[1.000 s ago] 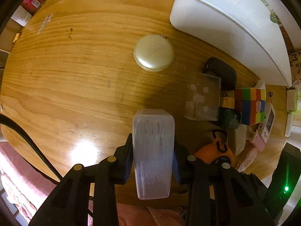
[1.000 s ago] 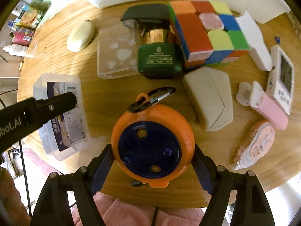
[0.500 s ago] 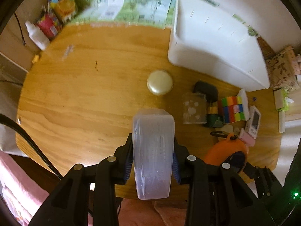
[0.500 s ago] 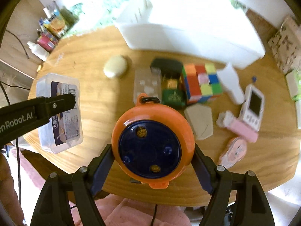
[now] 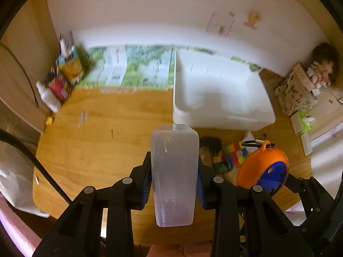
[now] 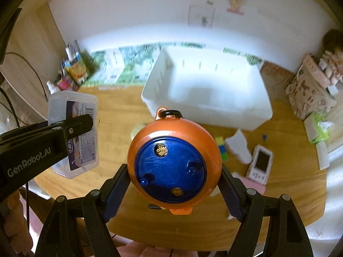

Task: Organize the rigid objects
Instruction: 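Lift and carry clear box with left gripper while right gripper carries reel over bin, then open left gripper dropping box into white bin while right gripper releases reel there, then withdraw both grippers from the white bin back over the desk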

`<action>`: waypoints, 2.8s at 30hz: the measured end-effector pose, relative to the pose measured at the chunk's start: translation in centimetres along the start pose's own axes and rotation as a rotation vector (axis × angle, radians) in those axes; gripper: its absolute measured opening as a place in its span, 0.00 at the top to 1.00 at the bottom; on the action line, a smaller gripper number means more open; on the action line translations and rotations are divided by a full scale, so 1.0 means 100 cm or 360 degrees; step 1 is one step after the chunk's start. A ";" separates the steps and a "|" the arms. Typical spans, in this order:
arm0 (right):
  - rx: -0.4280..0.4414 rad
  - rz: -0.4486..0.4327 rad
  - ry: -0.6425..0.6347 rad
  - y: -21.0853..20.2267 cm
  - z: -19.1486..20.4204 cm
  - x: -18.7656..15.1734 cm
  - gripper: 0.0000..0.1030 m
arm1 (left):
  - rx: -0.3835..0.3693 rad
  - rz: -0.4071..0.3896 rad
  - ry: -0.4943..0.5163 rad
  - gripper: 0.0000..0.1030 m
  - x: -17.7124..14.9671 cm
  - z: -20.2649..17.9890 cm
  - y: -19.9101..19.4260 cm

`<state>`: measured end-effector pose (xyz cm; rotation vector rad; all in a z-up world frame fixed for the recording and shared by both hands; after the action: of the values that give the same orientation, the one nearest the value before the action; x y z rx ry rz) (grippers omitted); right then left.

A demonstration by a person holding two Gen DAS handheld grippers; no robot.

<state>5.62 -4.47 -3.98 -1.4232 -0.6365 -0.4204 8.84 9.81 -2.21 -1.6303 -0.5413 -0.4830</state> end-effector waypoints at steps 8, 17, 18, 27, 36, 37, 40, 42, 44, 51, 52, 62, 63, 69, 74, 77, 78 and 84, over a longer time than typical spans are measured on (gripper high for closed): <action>-0.0010 -0.0148 0.0017 -0.006 -0.019 0.038 0.22 | -0.0010 -0.0191 0.0093 0.64 0.036 -0.014 -0.012; -0.0005 -0.0271 0.0027 0.018 -0.051 0.082 0.22 | -0.0075 -0.0283 0.0122 0.64 0.073 -0.036 0.015; -0.0001 -0.0269 0.0026 0.024 -0.055 0.084 0.22 | -0.0091 -0.0284 0.0125 0.64 0.077 -0.039 0.021; 0.0026 -0.0278 0.0010 0.085 -0.080 0.098 0.22 | -0.0214 -0.0302 0.0106 0.64 0.095 -0.056 0.083; 0.0037 -0.0216 0.0103 0.142 -0.104 0.099 0.22 | -0.0232 -0.0433 0.0165 0.64 0.095 -0.061 0.129; 0.0035 -0.0204 0.0117 0.147 -0.107 0.098 0.22 | -0.0247 -0.0436 0.0168 0.64 0.094 -0.061 0.133; 0.0033 -0.0191 0.0141 0.155 -0.112 0.097 0.22 | -0.0293 -0.0423 0.0160 0.63 0.095 -0.061 0.143; 0.0037 -0.0173 0.0180 0.158 -0.116 0.097 0.22 | -0.0302 -0.0423 0.0164 0.63 0.096 -0.063 0.148; 0.0042 -0.0139 0.0223 0.162 -0.121 0.095 0.22 | -0.0298 -0.0426 0.0171 0.63 0.097 -0.065 0.150; 0.0011 -0.0244 0.0239 0.144 -0.127 0.099 0.20 | -0.0324 -0.0451 0.0124 0.30 0.098 -0.062 0.140; 0.0006 -0.0263 0.0235 0.138 -0.126 0.100 0.20 | -0.0321 -0.0482 0.0115 0.27 0.098 -0.061 0.134; 0.0021 -0.0530 0.0229 0.055 -0.113 0.092 0.17 | -0.0296 -0.0792 0.0074 0.20 0.084 -0.046 0.051; 0.0014 -0.0567 0.0232 0.045 -0.112 0.089 0.14 | -0.0292 -0.0821 0.0069 0.20 0.080 -0.044 0.042; -0.0061 -0.0760 0.0222 -0.010 -0.106 0.052 0.13 | -0.0247 -0.0948 0.0115 0.20 0.048 -0.037 -0.001; -0.0090 -0.0851 0.0287 -0.043 -0.107 0.013 0.13 | -0.0201 -0.0956 0.0197 0.20 0.020 -0.037 -0.023; -0.0102 -0.0884 0.0311 -0.056 -0.107 -0.010 0.13 | -0.0162 -0.0954 0.0264 0.20 0.004 -0.041 -0.033; -0.0106 -0.0893 0.0313 -0.061 -0.108 -0.017 0.13 | -0.0155 -0.0950 0.0283 0.20 -0.001 -0.042 -0.036; -0.0170 -0.0913 0.0318 -0.075 -0.109 -0.055 0.13 | -0.0126 -0.0915 0.0386 0.20 -0.029 -0.051 -0.047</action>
<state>-1.61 -16.71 -1.95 -1.2611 -0.8650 -1.0479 3.64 5.01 0.41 -1.4486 -0.8154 -1.1229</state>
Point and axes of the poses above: each gripper's, at about its wrist camera, not at the fingertips, and y roughly the way its jaws point, z to its left, x to its top, the point moved 1 cm from there along y, roughly the way its jaws point, and after that the axes turned 11 degrees about -z, right-handed, at the moved point
